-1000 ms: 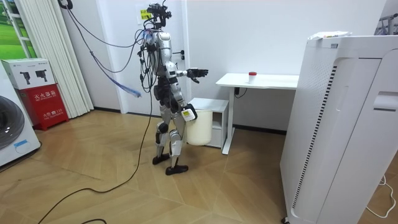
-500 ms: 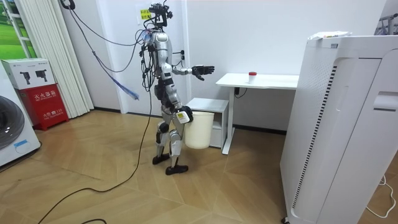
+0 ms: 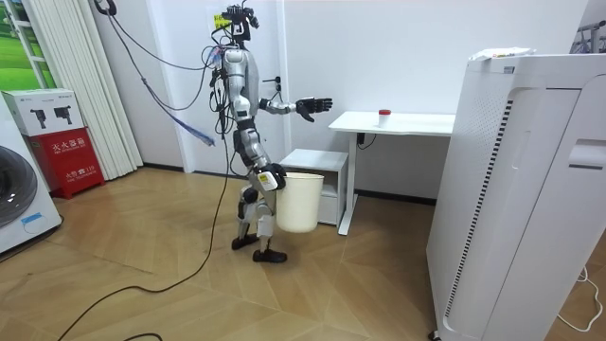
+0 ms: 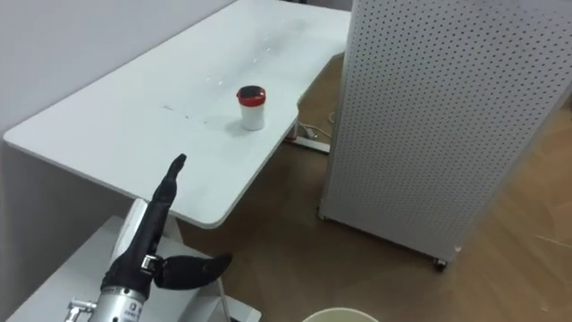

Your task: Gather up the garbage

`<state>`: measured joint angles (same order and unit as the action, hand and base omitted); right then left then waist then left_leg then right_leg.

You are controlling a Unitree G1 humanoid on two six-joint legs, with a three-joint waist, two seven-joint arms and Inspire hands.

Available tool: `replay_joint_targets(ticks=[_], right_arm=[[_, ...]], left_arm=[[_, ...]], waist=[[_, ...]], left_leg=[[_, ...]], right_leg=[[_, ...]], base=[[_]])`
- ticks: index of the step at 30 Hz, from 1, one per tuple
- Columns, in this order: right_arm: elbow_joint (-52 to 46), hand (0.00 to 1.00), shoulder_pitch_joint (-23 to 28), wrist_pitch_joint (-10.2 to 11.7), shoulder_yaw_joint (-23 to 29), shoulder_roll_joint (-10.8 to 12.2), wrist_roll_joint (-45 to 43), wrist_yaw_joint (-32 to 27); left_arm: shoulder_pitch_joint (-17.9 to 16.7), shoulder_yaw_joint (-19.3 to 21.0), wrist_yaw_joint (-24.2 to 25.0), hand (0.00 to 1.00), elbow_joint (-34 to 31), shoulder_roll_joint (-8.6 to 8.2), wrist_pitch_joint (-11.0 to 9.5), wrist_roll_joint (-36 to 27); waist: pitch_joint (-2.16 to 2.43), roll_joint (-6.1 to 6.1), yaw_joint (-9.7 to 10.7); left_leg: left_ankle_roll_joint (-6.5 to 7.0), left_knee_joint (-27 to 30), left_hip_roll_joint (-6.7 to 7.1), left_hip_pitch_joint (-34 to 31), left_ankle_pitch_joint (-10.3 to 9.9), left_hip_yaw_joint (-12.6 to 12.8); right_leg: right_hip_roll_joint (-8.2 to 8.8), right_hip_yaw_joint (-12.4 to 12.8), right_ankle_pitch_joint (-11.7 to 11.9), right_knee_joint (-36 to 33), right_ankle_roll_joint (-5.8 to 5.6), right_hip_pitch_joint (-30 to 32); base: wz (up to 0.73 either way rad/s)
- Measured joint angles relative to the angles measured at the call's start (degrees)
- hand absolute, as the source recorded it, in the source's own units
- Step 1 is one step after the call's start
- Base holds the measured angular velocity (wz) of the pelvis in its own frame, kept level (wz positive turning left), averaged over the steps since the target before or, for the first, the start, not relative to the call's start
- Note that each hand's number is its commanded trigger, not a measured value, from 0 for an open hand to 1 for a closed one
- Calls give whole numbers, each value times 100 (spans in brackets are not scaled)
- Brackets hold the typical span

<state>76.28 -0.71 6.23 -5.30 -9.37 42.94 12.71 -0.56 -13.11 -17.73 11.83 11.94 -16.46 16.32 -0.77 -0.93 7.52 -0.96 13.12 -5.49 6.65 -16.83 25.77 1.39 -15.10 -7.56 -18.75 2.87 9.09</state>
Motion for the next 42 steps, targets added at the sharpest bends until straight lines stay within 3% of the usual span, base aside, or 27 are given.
replay_joint_targets(ticks=[3, 4, 5, 6, 7, 8, 9, 10, 11, 12, 13, 14, 15, 17, 18, 19, 20, 21, 23, 29, 31, 34, 35, 37, 39, 40, 42], right_arm=[[12, 100, -5, -2, -7, -4, -137, 13], [22, 100, 2, -3, -8, -5, -230, 20], [35, 100, 21, -3, -8, -59, -277, 17], [34, 100, 34, -3, -18, -96, -289, 11], [5, 100, 70, -4, -43, -149, -320, 3], [-35, 100, 105, 1, -108, -182, -314, -11], [-32, 100, 114, 1, -117, -191, -309, -41], [-5, 100, 119, 1, -109, -199, -317, -113], [53, 100, 119, 0, -95, -205, -322, -157], [73, 100, 122, 0, -96, -205, -319, -169], [94, 100, 130, -5, -98, -201, -319, -203], [135, 100, 135, -12, -100, -199, -290, -251], [138, 100, 150, -19, -100, -200, -277, -284], [125, 100, 225, -40, -104, -177, -279, -354], [125, 100, 232, -64, -103, -175, -299, -374], [127, 100, 236, -82, -98, -178, -320, -389], [134, 100, 246, -82, -97, -177, -324, -380], [139, 100, 253, -82, -98, -174, -324, -381], [135, 100, 251, -64, -100, -178, -384, -381], [-60, 100, 243, -57, -244, -146, -589, -378], [-110, 100, 180, -38, -280, -140, -573, -381], [-170, 100, 150, 2, -347, -144, -695, -389], [-163, 100, 136, 7, -346, -158, -720, -452], [-107, 100, 133, 20, -344, -178, -714, -500], [-93, 100, 75, 21, -347, -174, -701, -501], [-121, 100, 41, 27, -347, -174, -671, -479], [-125, 100, 68, 30, -359, -173, -627, -446]], left_arm=[[-3, 175, -22, 0, -121, 0, 0, 7], [-30, 258, -45, 0, -122, -10, 1, -1], [-56, 294, -67, 0, -122, -44, 9, -38], [-59, 292, -71, 0, -122, -59, 9, -70], [-63, 288, -70, 0, -120, -74, 10, -115], [-65, 288, -68, 0, -120, -99, 9, -123], [-62, 287, -62, 0, -121, -111, 8, -132], [-54, 290, -62, 0, -120, -174, -6, -218], [-56, 291, -64, 0, -119, -234, -6, -232], [-67, 290, -64, 0, -119, -242, -8, -238], [-76, 291, -62, 0, -121, -242, -9, -300], [-76, 295, -65, 0, -123, -251, -10, -325], [-78, 295, -64, 0, -123, -251, -10, -325], [-102, 358, -64, 0, -140, -251, -10, -326], [-140, 399, -66, 0, -175, -251, -10, -326], [-215, 478, -87, 0, -271, -239, -17, -321], [-333, 523, -128, 0, -416, -214, -18, -316], [-413, 530, -170, 0, -485, -197, -22, -316], [-556, 546, -191, 0, -689, -192, -21, -318], [-548, 563, -116, 0, -717, -191, -22, -322], [-547, 546, -128, 0, -716, -194, -22, -324], [-485, 505, -189, 0, -716, -188, -24, -254], [-479, 501, -215, 0, -716, -190, -24, -207], [-469, 472, -303, 0, -717, -192, -27, -25], [-460, 488, -494, 0, -717, -219, -27, 5], [-440, 493, -596, 0, -717, -240, -27, 5], [-424, 469, -689, 0, -717, -241, -46, -16]], waist=[[-6, -41, -34], [-10, -103, -30], [-19, -68, -46], [-23, -33, -76], [-51, -49, -156], [-51, -54, -200], [-39, -46, -186], [-34, -78, -220], [-43, -115, -329], [-47, -126, -355], [-44, -124, -381], [-41, -122, -447], [-37, -119, -488], [1, -133, -599], [41, -133, -624], [60, -159, -628], [67, -192, -631], [78, -221, -656], [83, -256, -662], [62, -229, -655], [49, -238, -653], [29, -244, -648], [20, -245, -651], [-11, -120, -665], [-38, -25, -664], [-59, 17, -667], [-51, 9, -659]], left_leg=[[-147, 574, -209, -13, -231, 189], [-163, 1254, -331, -153, -243, 166], [-141, 2129, -576, -408, -211, 51], [-93, 2552, -690, -540, -158, -44], [56, 3292, -804, -842, 125, -360], [70, 3645, -749, -1113, 282, -735], [80, 3686, -708, -1254, 264, -854], [143, 3580, -557, -1535, 222, -957], [170, 3286, -392, -1785, 204, -1022], [159, 3099, -329, -1931, 212, -1094], [82, 2556, -169, -2179, 265, -1206], [-27, 1847, -67, -2328, 402, -1230], [-24, 1511, -42, -2396, 505, -1239], [55, 486, 100, -2494, 1210, -1314], [58, 350, 145, -2459, 1385, -1370], [201, 211, 240, -2278, 1654, -1423], [333, 245, 284, -2193, 1771, -1425], [365, 299, 325, -2166, 1795, -1429], [403, 663, 420, -2185, 1456, -1467], [487, 1447, 528, -2205, 802, -1474], [521, 1497, 597, -2190, 683, -1475], [668, 1398, 770, -1990, 577, -1385], [729, 1400, 846, -1895, 491, -1400], [712, 1322, 848, -1723, 251, -1583], [735, 1281, 860, -1665, 193, -1769], [732, 1171, 860, -1590, 205, -1844], [720, 1067, 848, -1471, 209, -1921]], right_leg=[[-60, -6, -314, -291, 143, -3], [-73, 87, -437, -424, 183, -51], [-136, 114, -505, -454, 238, -153], [-177, 208, -535, -473, 268, -197], [-271, 418, -595, -556, 317, -304], [-281, 518, -644, -596, 353, -381], [-296, 567, -670, -602, 352, -417], [-300, 715, -717, -619, 365, -444], [-293, 865, -726, -588, 380, -483], [-289, 907, -733, -564, 390, -509], [-314, 961, -740, -481, 396, -570], [-341, 1045, -781, -456, 395, -598], [-354, 1080, -808, -457, 390, -610], [-366, 1256, -971, -468, 336, -710], [-362, 1321, -1011, -472, 314, -728], [-322, 1347, -1075, -404, 247, -810], [-268, 1283, -1109, -280, 190, -938], [-218, 1227, -1125, -211, 163, -995], [-27, 871, -1158, 86, 62, -1290], [211, 630, -1269, 48, -138, -1663], [315, 488, -1327, -272, -242, -1613], [622, 385, -1317, -1548, -297, -1192], [751, 353, -1200, -2061, -489, -1033], [765, 341, -915, -2584, -618, -875], [779, 366, -1021, -2690, -666, -671], [815, 381, -1219, -2611, -656, -464], [888, 413, -1334, -2152, -658, -194]], base=[[-29], [-40], [-45], [-62], [-67], [-56], [-42], [-55], [-65], [-59], [-39], [-36], [-34], [-35], [-37], [-33], [-35], [-31], [-8], [1], [12], [36], [42], [34], [21], [17], [25]])
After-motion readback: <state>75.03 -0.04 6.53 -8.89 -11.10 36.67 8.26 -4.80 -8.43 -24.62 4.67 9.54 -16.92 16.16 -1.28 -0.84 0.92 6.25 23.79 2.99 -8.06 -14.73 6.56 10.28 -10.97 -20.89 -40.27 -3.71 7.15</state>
